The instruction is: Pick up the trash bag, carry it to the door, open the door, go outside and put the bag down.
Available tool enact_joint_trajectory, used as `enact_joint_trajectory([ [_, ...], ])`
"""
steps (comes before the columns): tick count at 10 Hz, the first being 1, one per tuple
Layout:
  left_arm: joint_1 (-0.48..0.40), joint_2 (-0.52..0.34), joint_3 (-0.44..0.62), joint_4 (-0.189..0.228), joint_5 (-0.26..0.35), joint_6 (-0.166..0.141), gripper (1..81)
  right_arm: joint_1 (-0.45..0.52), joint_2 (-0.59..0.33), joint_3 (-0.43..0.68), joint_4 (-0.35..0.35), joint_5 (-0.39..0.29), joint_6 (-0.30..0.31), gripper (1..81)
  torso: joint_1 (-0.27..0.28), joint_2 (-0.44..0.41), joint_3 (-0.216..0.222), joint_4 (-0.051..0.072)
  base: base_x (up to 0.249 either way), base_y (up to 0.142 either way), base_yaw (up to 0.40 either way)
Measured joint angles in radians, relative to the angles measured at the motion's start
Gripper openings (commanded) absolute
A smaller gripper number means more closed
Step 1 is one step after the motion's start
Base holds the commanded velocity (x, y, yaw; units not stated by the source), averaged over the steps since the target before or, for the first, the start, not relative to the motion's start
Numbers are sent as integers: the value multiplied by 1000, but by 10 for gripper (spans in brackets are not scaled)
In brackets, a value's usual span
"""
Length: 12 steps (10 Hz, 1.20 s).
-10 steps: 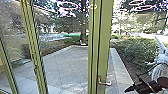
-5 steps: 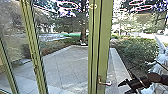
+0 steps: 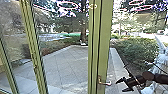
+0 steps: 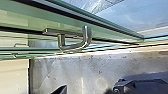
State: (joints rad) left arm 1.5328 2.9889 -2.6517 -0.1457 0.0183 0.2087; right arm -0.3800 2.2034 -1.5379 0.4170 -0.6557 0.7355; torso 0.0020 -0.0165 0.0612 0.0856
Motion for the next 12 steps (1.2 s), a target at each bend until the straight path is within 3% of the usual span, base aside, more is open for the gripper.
enact_joint_trajectory([
  [6, 0, 0, 0, 0, 0, 0, 10, -1, 150, -199, 0, -21, 69, 811, 0, 0, 0, 0, 0, 0, 0],
  [12, 0, 0, 0, 0, 0, -4, 10, -11, 296, -392, 1, -64, 78, 811, 0, 1, 0, 0, 0, 0, 0],
])
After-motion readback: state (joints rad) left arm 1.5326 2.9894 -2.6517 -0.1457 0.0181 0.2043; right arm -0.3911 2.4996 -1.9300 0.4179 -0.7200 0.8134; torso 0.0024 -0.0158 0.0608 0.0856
